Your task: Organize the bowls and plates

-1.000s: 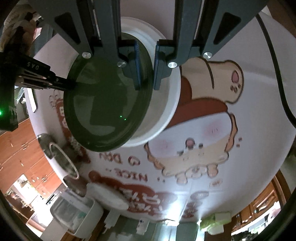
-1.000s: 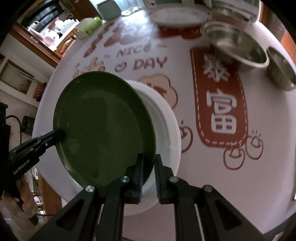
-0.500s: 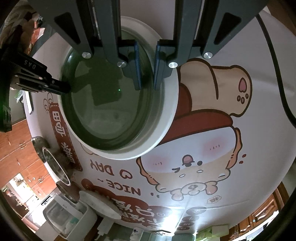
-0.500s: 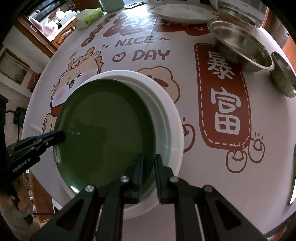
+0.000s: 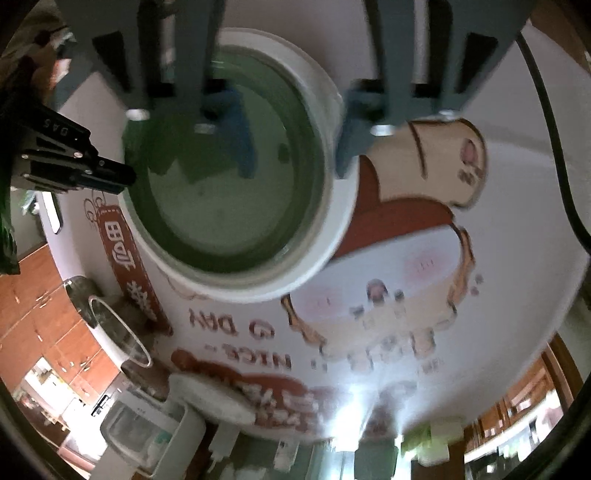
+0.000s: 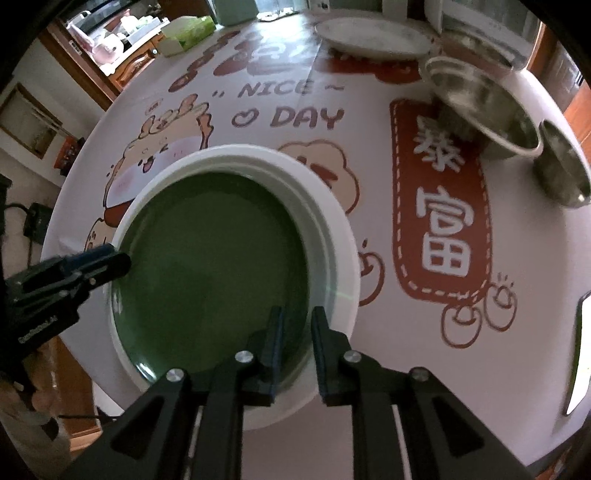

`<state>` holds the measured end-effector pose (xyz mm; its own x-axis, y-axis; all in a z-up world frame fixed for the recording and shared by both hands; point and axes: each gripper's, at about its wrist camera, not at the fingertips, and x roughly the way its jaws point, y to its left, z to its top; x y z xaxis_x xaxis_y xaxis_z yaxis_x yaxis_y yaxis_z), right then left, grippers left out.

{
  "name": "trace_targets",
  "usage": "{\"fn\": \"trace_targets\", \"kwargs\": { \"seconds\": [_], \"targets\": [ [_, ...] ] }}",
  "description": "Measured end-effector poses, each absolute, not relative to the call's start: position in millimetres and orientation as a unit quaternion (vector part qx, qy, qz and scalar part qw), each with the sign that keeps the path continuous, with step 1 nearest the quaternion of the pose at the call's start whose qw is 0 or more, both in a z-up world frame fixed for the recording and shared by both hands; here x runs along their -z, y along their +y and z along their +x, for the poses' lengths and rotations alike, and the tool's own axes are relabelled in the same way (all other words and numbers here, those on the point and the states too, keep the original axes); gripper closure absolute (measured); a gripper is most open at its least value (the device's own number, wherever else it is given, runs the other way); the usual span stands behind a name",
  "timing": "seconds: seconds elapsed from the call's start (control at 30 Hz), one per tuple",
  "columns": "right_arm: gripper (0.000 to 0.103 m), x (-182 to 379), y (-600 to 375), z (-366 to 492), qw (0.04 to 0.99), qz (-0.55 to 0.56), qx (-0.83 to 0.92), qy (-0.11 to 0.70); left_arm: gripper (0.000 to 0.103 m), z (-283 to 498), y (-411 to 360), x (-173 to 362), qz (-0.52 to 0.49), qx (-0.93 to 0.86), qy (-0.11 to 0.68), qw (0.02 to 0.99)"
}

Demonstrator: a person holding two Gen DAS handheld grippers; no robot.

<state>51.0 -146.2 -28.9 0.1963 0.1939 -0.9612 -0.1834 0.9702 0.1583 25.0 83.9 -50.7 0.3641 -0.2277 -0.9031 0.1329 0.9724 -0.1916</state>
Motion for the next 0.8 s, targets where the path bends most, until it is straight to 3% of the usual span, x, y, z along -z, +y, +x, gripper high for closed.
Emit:
{"fn": "trace_targets", "kwargs": {
  "seconds": [0.03, 0.07, 0.8],
  "targets": [
    [0.075, 26, -147, 51, 0.776, 0.004, -0.122, 0.618, 0.031, 24, 84, 45, -0.037, 0.104, 0.543, 0.832],
    [0.073, 24, -147, 51, 0.779, 0.006, -0.124, 0.615, 0.03, 23, 84, 40, -0.032, 0.101, 0.532, 0.84],
    [0.072, -15, -160, 48, 0.802, 0.037, -0.15, 0.577, 0.03, 20, 80, -13, -0.045, 0.129, 0.471, 0.871]
  ]
}}
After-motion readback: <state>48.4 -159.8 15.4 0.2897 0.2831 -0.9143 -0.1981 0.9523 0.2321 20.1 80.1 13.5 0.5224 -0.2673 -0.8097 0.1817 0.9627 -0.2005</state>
